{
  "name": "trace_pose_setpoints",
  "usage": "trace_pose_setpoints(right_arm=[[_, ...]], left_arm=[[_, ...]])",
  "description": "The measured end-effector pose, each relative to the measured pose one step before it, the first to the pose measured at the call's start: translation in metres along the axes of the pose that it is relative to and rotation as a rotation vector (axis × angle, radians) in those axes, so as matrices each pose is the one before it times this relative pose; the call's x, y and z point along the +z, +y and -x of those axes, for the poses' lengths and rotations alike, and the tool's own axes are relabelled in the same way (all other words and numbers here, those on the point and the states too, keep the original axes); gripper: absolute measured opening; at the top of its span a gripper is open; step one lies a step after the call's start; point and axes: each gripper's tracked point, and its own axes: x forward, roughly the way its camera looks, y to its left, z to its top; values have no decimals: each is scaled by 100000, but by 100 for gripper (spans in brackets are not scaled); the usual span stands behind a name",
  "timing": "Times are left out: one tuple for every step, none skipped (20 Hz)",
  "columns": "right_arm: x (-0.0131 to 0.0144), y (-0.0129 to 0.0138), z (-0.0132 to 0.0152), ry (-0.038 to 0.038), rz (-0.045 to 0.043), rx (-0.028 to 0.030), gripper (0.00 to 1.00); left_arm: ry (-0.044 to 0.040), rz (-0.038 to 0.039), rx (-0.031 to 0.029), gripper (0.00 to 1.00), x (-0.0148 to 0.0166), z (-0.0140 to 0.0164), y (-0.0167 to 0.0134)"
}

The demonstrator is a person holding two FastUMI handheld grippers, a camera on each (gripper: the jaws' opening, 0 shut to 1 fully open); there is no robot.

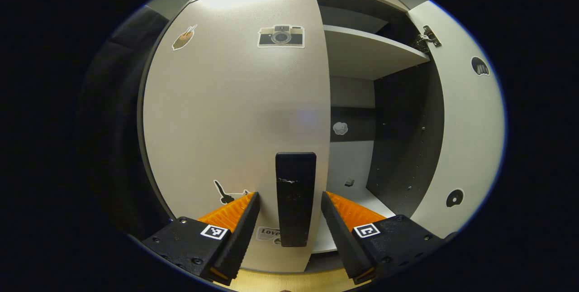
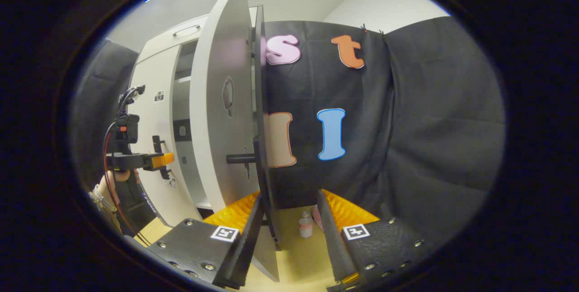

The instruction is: Open the right door of the double-door shoe cabinet with the right hand, and open the left door with the left hand.

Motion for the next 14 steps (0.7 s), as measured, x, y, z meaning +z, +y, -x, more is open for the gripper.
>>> trace_pose_setpoints(right_arm=[[-50, 43, -54, 113, 10, 82, 69], [-34, -48, 27, 130, -133, 78, 67], [-5, 59, -34, 29, -89, 28, 69], [19, -40, 23, 24, -91, 107, 69], [-52, 48, -70, 60, -236, 145, 69], [37, -28, 11, 164, -337, 158, 69], [-59, 13, -19, 347, -338, 51, 69], [25, -40, 35, 152, -69, -55, 67], [-39, 17, -70, 40, 247, -48, 69], [26, -27, 31, -112, 241, -4, 69], [7, 57, -14, 9, 16, -46, 69], [49, -21, 53, -154, -232, -11, 69], [-55, 0, -90, -41, -354, 195, 69], [8, 20, 60, -191, -568, 282, 69]], left_arm=[[-79, -228, 706, 83, -10, -49, 264], [-479, 552, 200, 80, 46, 43, -6], [-250, 319, 149, 75, 11, -65, 21], [100, -213, 47, 76, -34, 32, 32], [-582, -545, 90, 71, 58, 7, 18], [-572, -444, -230, 69, 70, 43, -74], [-55, -1113, 45, 58, -30, -126, -79], [-57, -625, -195, 59, -20, -15, -165], [-349, -543, 27, 54, 42, -41, -230], [-357, -324, -620, 51, -2, 118, -401], [-433, -1170, 756, 39, 68, -215, 12], [382, -647, 243, 36, -61, 133, 31], [-303, 341, -282, 35, 47, 37, -6], [-203, 601, -482, 35, 52, -7, -50]])
